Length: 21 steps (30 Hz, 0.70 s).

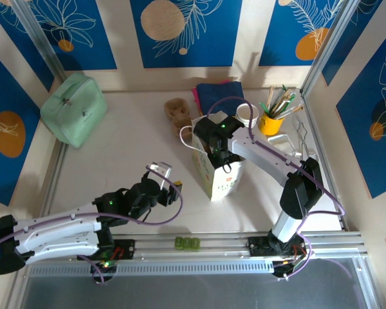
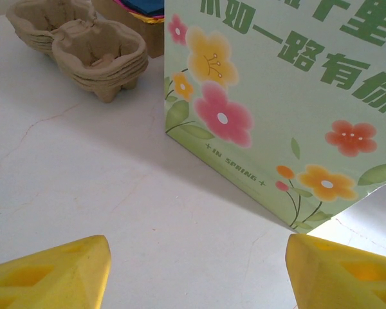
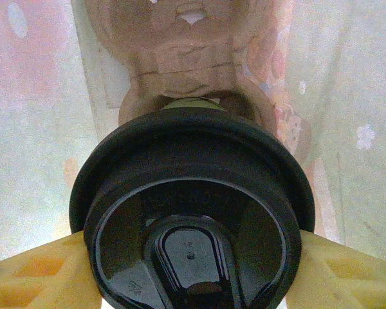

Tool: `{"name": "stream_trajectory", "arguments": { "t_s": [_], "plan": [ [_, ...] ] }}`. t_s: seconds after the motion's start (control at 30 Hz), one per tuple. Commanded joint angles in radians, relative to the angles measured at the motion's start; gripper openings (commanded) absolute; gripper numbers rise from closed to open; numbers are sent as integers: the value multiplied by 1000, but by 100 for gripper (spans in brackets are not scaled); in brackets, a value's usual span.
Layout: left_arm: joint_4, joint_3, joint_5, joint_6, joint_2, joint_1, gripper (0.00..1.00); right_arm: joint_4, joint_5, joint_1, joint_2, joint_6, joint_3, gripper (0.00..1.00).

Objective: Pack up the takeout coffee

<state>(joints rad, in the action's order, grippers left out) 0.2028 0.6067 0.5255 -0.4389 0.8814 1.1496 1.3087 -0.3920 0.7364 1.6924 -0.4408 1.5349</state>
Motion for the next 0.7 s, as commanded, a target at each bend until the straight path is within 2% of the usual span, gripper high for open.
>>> {"name": "stream_trajectory", "arguments": {
  "t_s": [0.0, 0.67],
  "plan": [
    [1, 14, 7, 6, 1, -7, 73, -5, 2, -9, 17, 11, -17, 58],
    [18, -8, 11, -14, -37, -7, 73, -63, 83, -38, 54, 28, -62, 58]
  ]
}}
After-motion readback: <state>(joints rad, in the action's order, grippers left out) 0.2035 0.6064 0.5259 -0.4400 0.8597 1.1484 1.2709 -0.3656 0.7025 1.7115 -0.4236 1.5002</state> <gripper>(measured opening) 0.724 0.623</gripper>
